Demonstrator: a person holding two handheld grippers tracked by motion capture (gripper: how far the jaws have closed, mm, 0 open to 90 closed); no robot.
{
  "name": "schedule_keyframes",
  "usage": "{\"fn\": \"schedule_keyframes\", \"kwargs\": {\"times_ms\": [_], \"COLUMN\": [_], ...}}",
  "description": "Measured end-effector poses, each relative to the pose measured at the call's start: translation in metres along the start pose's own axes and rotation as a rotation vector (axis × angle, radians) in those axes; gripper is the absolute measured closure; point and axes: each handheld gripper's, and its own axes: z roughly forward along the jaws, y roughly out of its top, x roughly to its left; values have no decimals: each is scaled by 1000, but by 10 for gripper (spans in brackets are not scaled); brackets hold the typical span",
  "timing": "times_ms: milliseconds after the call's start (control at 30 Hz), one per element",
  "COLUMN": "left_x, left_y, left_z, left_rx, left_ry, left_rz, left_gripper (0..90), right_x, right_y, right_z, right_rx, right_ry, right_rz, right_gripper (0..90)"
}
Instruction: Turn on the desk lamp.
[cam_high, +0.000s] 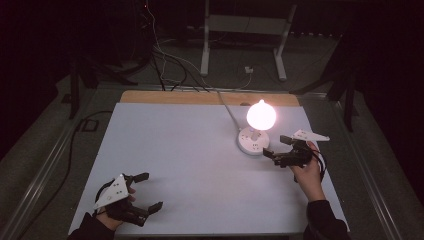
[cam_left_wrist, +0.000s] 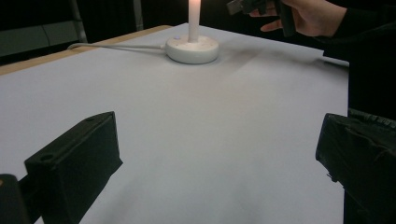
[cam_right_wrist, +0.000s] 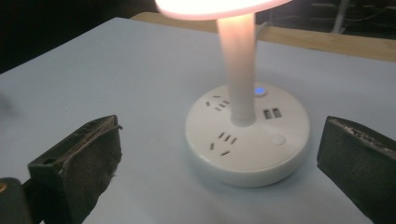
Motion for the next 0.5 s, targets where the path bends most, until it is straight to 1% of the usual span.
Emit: {"fn": "schedule_keyframes", "kwargs": {"times_ms": [100,267,500], "left_x": [0,-1,-1], "left_y": [0,0,0], "left_z": [0,-1,0], "left_rx": [1,-2,0], "left_ry": [0,0,-1], "left_rz": [0,-1,0], "left_gripper": [4,4,4], "right_x": [4,10,21], "right_y": [-2,-7,-18], "right_z": [-4,-12,-22], "right_rx": [1,-4,18], "right_ry": [12,28,44], "right_rz": [-6,3,-22], "right_gripper": [0,0,0]}}
